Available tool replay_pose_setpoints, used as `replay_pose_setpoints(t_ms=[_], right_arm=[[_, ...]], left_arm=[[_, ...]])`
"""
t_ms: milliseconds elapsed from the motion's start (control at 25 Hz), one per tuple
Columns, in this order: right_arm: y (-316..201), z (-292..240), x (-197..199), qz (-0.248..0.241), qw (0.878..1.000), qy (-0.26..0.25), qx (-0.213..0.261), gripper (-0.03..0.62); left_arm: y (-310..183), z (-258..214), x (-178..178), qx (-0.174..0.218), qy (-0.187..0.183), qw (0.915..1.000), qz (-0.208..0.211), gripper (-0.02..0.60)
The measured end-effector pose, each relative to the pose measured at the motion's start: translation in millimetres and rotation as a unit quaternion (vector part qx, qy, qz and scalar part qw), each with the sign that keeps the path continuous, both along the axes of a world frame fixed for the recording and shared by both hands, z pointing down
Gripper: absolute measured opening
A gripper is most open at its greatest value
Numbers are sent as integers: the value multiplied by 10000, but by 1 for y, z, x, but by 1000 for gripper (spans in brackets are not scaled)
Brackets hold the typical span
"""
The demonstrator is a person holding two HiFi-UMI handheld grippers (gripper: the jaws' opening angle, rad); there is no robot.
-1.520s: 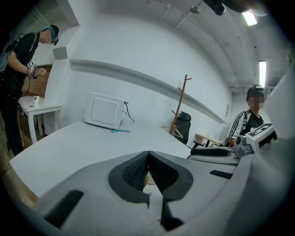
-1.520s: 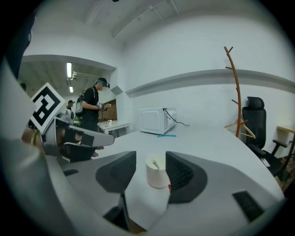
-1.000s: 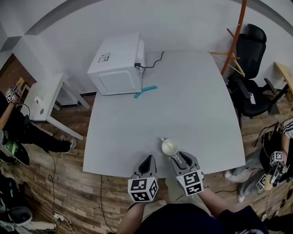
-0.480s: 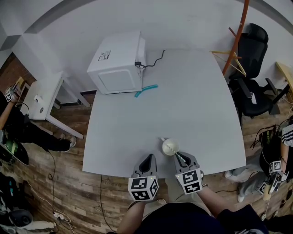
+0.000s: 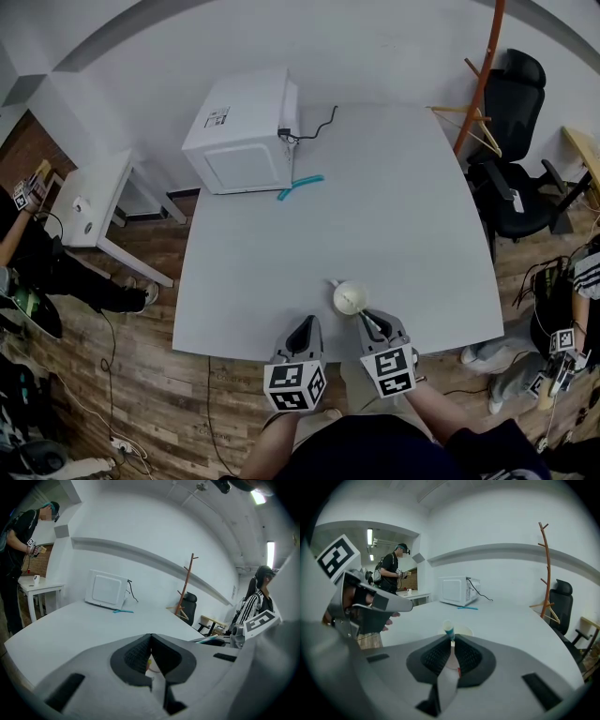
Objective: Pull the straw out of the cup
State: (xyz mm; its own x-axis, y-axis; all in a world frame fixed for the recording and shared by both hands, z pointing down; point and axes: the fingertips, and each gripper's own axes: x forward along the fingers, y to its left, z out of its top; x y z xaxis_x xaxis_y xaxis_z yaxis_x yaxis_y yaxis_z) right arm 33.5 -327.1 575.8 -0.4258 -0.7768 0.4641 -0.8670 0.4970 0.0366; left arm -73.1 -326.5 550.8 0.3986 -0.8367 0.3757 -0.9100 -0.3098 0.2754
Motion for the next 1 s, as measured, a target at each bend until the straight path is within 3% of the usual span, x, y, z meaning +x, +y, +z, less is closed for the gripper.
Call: replay_pose_setpoints(t_ms=[1000], right_arm=[[76,-76,-4,331,9966,-208,719,43]], left_arm=[[74,-29,-2,219,36,9992,327,17]])
